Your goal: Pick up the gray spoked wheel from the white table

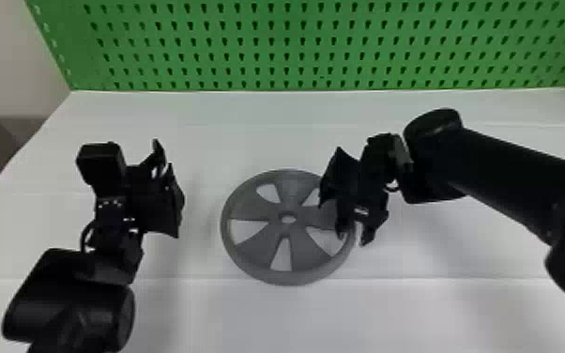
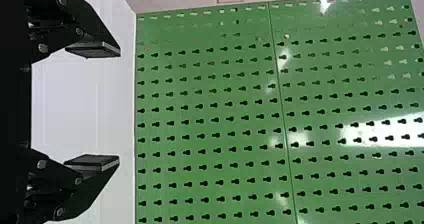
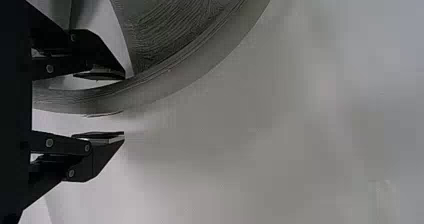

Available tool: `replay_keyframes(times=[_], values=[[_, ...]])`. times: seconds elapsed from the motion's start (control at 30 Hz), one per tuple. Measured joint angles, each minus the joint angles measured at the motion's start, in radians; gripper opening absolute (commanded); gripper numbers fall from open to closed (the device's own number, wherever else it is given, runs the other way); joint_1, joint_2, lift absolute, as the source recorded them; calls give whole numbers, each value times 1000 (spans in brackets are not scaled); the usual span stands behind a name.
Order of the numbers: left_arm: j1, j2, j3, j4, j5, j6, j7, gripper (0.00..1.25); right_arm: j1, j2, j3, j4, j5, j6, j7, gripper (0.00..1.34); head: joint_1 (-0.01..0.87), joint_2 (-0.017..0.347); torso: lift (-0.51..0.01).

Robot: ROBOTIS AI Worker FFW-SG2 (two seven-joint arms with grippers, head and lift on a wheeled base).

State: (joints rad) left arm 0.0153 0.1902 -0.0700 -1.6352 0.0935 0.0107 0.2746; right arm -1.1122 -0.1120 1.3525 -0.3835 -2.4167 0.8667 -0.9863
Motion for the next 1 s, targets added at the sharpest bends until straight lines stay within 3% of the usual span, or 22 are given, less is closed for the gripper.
replay_keyframes(times=[0.1, 1.0], values=[[0, 0, 0, 0, 0, 0, 0, 764, 0, 0, -2, 0, 0, 0, 0, 365, 782, 66, -81], [-3, 0, -2, 0, -3, 1, 2, 764, -5, 0, -9, -15, 29, 4, -2, 331, 782, 66, -81]])
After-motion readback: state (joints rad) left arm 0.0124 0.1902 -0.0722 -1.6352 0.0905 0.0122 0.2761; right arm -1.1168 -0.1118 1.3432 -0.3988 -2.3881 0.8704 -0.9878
